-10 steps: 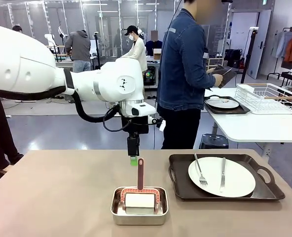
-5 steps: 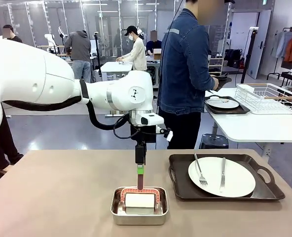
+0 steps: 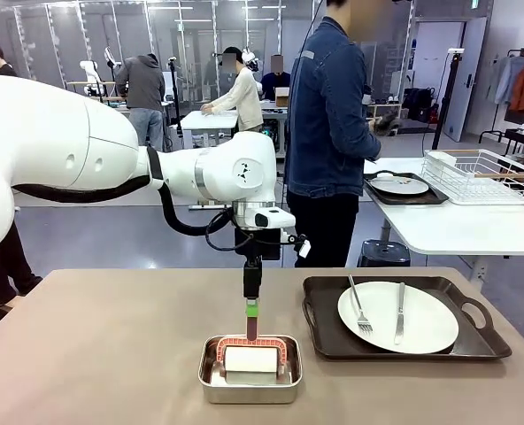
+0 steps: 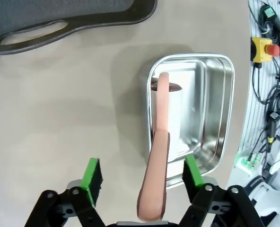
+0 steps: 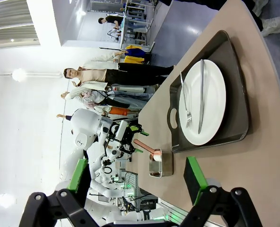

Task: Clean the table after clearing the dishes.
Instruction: When the left (or right) Handle tray is removed, use the left hand (or right hand) to clean the left (or right) side of the table with the Lint Roller.

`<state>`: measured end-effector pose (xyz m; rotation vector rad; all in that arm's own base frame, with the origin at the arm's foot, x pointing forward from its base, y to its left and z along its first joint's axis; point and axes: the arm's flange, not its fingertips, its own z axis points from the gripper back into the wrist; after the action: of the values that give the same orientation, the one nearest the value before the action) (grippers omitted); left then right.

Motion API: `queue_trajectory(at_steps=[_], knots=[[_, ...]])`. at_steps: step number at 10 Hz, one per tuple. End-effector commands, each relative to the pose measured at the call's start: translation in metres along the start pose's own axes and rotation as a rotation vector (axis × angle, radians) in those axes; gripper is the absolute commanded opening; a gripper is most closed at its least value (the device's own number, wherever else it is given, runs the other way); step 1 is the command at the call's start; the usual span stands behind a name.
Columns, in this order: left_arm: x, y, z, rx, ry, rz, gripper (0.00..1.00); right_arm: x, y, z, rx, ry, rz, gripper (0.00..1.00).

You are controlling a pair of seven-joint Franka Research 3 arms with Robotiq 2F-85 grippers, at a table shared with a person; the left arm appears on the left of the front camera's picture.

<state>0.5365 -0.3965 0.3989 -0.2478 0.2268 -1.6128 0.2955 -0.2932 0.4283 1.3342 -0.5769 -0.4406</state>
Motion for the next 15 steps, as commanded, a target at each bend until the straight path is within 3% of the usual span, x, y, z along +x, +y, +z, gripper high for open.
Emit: queue_trajectory(at_steps=[1,2,4,5,6,9,10,12,15], knots=[[0.001,-0.003,0.005,-0.001,0.029,0.014,0.18,-0.001,0.002,0.0,0.009,0.001,0.014,1.0],[0.001,-0.003,0.006,-0.001,0.033,0.017,0.0,-0.001,0.002,0.0,0.009,0.001,0.014,1.0],[0.001,-0.005,0.007,-0.009,0.047,0.028,0.0,-0.001,0.002,0.0,0.009,0.001,0.014,1.0],[0.001,-0.007,0.009,-0.012,0.048,0.036,0.05,-0.001,0.002,0.0,0.009,0.001,0.014,1.0],[0.002,-0.01,0.011,-0.021,0.033,0.028,0.0,-0.001,0.002,0.0,0.009,0.001,0.014,1.0],[0.001,-0.023,0.022,-0.028,0.021,0.077,0.0,-0.001,0.002,0.0,0.009,0.001,0.014,1.0],[-0.004,-0.035,0.035,-0.027,0.004,0.116,0.08,-0.001,0.002,0.0,0.009,0.001,0.014,1.0],[-0.027,-0.073,0.083,-0.051,-0.047,0.3,0.08,-0.001,0.002,0.0,0.009,0.001,0.014,1.0],[-0.115,-0.126,0.157,0.062,-0.319,0.677,0.08,-0.001,0.002,0.0,0.009,0.001,0.014,1.0]])
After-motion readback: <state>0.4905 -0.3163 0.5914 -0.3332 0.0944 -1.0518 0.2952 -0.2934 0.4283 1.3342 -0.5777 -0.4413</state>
